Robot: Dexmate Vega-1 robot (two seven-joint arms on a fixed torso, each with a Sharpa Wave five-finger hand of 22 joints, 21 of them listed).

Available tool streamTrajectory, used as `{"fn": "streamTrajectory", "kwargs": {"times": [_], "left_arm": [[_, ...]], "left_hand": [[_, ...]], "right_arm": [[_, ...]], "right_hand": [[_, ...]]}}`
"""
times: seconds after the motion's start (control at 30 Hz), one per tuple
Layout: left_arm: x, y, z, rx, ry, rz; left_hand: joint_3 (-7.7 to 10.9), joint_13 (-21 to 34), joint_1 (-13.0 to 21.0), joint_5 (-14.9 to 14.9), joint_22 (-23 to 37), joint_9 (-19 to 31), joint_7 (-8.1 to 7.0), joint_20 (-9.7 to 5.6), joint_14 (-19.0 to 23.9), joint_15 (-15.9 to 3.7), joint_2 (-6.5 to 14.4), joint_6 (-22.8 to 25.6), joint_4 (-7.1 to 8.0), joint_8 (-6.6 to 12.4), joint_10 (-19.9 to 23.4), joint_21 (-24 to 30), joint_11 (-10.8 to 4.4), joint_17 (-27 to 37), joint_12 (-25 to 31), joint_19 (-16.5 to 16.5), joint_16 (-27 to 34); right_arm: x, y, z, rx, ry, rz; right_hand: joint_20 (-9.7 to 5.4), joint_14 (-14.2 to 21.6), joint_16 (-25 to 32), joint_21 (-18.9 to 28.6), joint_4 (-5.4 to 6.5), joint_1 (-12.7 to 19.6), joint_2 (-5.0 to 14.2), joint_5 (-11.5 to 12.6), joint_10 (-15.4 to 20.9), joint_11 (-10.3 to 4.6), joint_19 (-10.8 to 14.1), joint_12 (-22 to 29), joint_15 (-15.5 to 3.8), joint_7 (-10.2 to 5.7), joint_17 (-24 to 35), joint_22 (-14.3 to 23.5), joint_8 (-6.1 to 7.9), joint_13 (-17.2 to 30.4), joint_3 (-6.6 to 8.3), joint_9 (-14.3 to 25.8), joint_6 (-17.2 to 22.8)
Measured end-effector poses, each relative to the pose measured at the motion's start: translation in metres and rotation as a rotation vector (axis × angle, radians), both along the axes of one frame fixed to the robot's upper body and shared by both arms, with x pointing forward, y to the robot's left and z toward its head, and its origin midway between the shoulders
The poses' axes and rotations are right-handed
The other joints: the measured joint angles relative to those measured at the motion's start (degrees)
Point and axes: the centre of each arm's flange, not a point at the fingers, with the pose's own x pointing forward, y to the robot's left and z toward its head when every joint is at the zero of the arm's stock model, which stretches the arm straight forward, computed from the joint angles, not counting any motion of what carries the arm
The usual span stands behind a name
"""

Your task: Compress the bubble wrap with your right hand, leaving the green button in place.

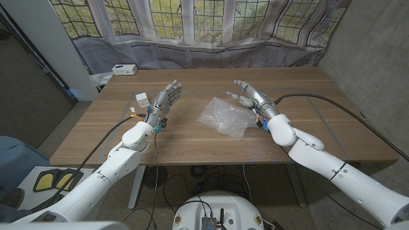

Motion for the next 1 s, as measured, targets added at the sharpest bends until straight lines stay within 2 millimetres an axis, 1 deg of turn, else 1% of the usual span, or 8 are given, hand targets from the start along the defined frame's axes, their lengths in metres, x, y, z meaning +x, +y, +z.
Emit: {"fn": "streamTrajectory", "kwargs": {"times": [0.17,0.37,0.47,0.5,0.57,0.73,0.77,1.0], "left_arm": [[-0.001,0.001,0.001,0.000,-0.003,0.001],[-0.003,0.001,0.001,0.004,-0.005,-0.001],[-0.004,0.001,0.001,0.007,-0.006,0.000],[-0.004,0.001,0.001,0.012,-0.007,-0.006],[-0.005,0.000,0.001,0.015,-0.007,-0.009],[-0.006,0.000,0.001,0.017,-0.008,-0.015],[-0.007,0.000,0.001,0.015,-0.009,-0.023],[-0.009,0.001,0.004,0.015,-0.014,-0.041]], "left_hand": [[0.00,0.00,0.00,0.00,0.00,0.00,-0.19,0.00,0.00,0.00,0.00,-0.80,0.00,-0.15,0.00,0.00,0.00,0.00,0.00,0.00,0.00],[0.00,0.00,0.00,0.00,0.00,0.00,-0.18,0.00,0.00,0.00,0.00,-0.80,0.00,-0.22,0.00,0.00,0.00,0.00,0.00,0.00,0.00],[-0.01,0.00,0.00,0.00,0.00,0.00,-0.18,0.00,0.00,0.00,0.00,-0.80,0.01,-0.22,0.00,0.00,0.00,0.00,0.00,0.00,0.00],[-0.01,0.00,0.00,0.00,0.00,0.00,-0.18,0.00,0.00,0.00,0.00,-0.80,0.01,-0.22,0.00,0.00,0.00,0.00,0.00,0.00,0.00],[-0.01,0.00,0.00,0.00,0.00,0.00,-0.18,-0.18,0.00,0.00,0.00,-0.79,0.01,-0.22,0.00,0.00,0.00,0.00,0.00,0.17,0.00],[-0.01,0.00,0.00,0.00,0.00,0.00,-0.31,-0.18,0.00,0.00,0.00,-0.92,0.01,-0.22,0.00,0.00,0.00,0.00,0.00,0.17,0.00],[-0.01,0.00,0.00,0.00,0.00,0.00,-0.50,-0.18,0.00,0.00,0.00,-1.11,0.01,-0.22,0.00,0.00,0.00,0.00,0.00,0.17,0.00],[-0.01,0.00,0.00,0.00,0.00,0.00,-0.50,-0.18,0.00,0.00,0.00,-1.11,0.01,-0.22,0.00,0.00,0.00,0.00,0.00,0.17,0.00]], "right_arm": [[0.000,-0.010,0.001,0.068,0.007,0.036],[-0.001,-0.020,0.002,0.160,0.020,0.107],[-0.005,-0.016,0.005,0.194,0.028,0.167],[0.001,-0.028,0.001,0.224,0.040,0.155],[0.001,-0.030,0.001,0.250,0.047,0.179],[0.001,-0.034,0.001,0.310,0.070,0.246],[0.005,-0.041,-0.001,0.335,0.082,0.251],[0.012,-0.051,-0.003,0.431,0.142,0.369]], "right_hand": [[-0.19,0.61,0.34,0.00,-0.03,-0.44,-0.18,0.00,0.63,0.02,0.84,0.41,-0.01,0.18,-0.32,0.00,0.34,0.00,-0.03,0.00,1.58],[-0.72,1.23,0.55,0.00,-0.25,-1.11,-0.39,-0.22,1.12,-0.11,2.17,0.42,-0.01,0.71,-0.64,0.00,-0.51,0.01,-0.26,0.01,-0.61],[-1.23,1.44,0.55,0.00,-0.07,-1.40,-0.68,-0.22,1.12,-0.11,2.87,0.43,-0.22,1.02,-0.64,0.00,-0.79,0.01,-0.44,0.00,-0.91],[-1.23,1.53,0.55,0.00,-0.01,-1.50,-0.78,-0.22,1.12,-0.11,2.87,0.43,-0.31,1.21,-0.64,0.00,-0.80,0.01,-0.50,0.01,-1.10],[-1.23,1.73,0.55,0.00,-0.01,-1.76,-1.05,-0.22,1.12,-0.10,2.87,0.43,-0.11,1.24,-0.63,0.00,-0.80,-0.04,-0.50,0.01,-1.07],[-1.55,1.94,0.55,-0.24,0.02,-2.76,-1.59,-0.22,1.67,0.45,3.19,0.43,0.10,2.56,-0.90,0.00,-0.68,-0.26,-0.95,0.01,0.25],[-1.55,1.94,0.55,-0.43,0.02,-2.76,-1.59,-0.22,1.73,0.51,3.18,0.43,0.10,2.76,-0.90,0.00,-0.55,-0.26,-0.95,0.01,0.45],[-1.55,1.93,0.55,-0.43,0.13,-3.37,-2.20,-0.22,1.93,0.72,3.18,0.43,0.10,2.76,-0.90,0.00,-0.55,-0.26,-1.51,0.01,0.46]]}}
